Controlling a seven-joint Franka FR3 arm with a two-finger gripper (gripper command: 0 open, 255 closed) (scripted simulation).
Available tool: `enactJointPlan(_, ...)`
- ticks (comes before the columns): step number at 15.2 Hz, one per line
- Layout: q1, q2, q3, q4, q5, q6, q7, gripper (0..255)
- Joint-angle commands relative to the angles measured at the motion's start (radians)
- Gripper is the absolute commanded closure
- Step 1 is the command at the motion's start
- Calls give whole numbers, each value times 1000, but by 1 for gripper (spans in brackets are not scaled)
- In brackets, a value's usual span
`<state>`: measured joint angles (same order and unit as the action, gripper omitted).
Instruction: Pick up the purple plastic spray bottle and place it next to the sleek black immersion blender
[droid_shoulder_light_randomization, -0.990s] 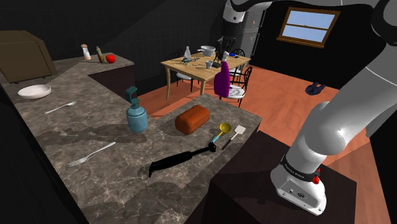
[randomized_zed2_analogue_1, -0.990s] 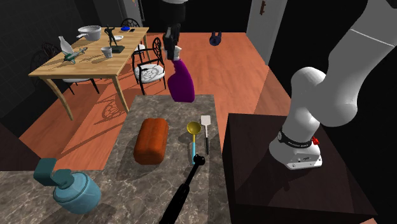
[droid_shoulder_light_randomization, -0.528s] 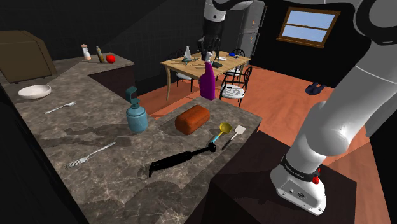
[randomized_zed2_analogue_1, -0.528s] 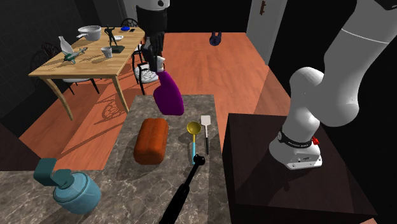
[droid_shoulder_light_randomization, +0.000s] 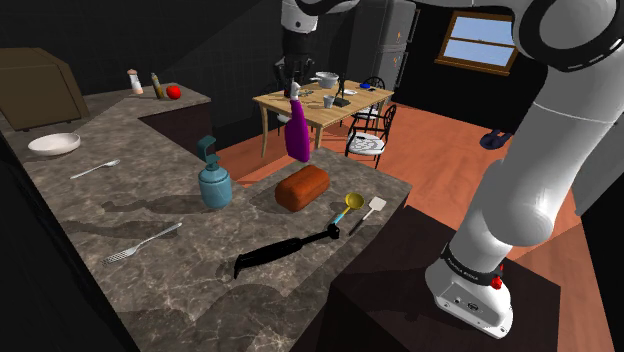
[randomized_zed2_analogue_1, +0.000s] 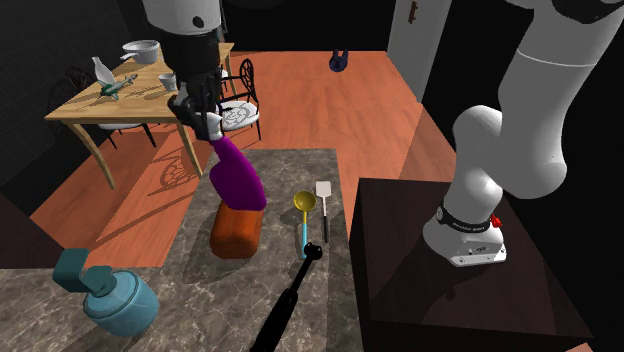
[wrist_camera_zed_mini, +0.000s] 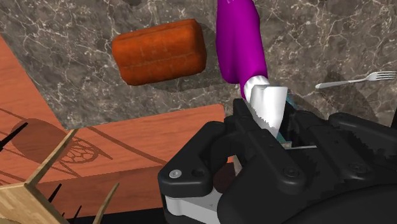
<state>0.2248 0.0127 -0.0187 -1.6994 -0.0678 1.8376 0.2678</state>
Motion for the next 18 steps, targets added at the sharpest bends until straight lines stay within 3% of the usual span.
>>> enactJointPlan(1, 20, 54, 20, 69, -5, -17, 41, 255)
enactJointPlan(11, 131, 384, 81, 532, -46, -163, 199, 255)
enactJointPlan(18, 128, 358, 80, 397, -46, -55, 207, 255)
